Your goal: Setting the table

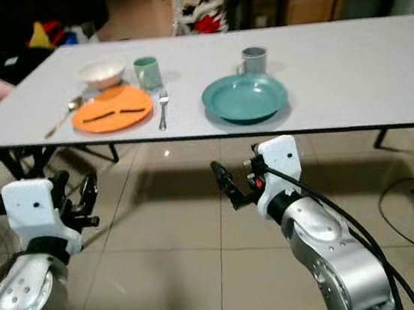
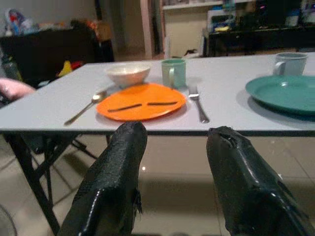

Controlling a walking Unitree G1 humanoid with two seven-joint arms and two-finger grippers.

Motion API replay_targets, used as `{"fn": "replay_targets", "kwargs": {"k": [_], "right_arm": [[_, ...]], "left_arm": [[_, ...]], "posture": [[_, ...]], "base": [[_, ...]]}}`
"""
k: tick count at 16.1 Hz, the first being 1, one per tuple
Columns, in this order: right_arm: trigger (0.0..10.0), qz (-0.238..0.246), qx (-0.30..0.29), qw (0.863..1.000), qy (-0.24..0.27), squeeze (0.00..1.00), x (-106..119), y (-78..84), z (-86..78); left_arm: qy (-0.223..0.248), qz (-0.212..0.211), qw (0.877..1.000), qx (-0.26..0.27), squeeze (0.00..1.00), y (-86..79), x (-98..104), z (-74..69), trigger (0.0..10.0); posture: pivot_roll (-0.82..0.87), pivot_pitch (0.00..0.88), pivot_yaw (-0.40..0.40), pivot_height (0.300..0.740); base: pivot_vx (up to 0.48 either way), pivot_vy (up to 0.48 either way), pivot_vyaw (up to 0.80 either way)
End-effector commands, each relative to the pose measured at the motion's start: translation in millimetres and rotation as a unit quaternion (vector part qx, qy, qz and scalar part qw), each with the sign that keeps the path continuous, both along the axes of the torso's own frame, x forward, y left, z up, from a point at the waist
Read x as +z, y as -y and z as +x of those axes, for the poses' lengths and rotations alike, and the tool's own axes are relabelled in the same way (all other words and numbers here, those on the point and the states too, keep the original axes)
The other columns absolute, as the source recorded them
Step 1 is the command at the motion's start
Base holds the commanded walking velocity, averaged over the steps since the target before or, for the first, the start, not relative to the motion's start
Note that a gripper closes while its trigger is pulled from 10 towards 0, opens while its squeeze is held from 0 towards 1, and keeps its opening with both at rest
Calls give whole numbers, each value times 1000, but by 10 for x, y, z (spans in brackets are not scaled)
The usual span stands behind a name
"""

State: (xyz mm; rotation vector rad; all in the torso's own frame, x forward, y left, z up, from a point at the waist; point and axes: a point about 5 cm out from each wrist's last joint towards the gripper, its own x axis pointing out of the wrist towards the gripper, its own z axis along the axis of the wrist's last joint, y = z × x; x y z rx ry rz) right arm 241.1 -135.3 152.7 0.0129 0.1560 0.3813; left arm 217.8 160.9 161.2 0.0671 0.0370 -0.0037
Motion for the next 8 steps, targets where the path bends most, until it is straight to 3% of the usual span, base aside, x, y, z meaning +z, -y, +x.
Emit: {"fn": "replay_targets", "kwargs": {"k": [1,8], "right_arm": [[10000,-4,-8,1000,8,0,39,29,16],[10000,-13,4,1000,21,0,70,25,24]], "left_arm": [[2,9,1000,-9,0,8,-7,43,10000],[13,-18,1000,-13,0,49,-5,21,10000]], "posture": [[-99,0,89,740],[-101,0,78,740]], "base": [[0,0,0],[0,0,0]]}}
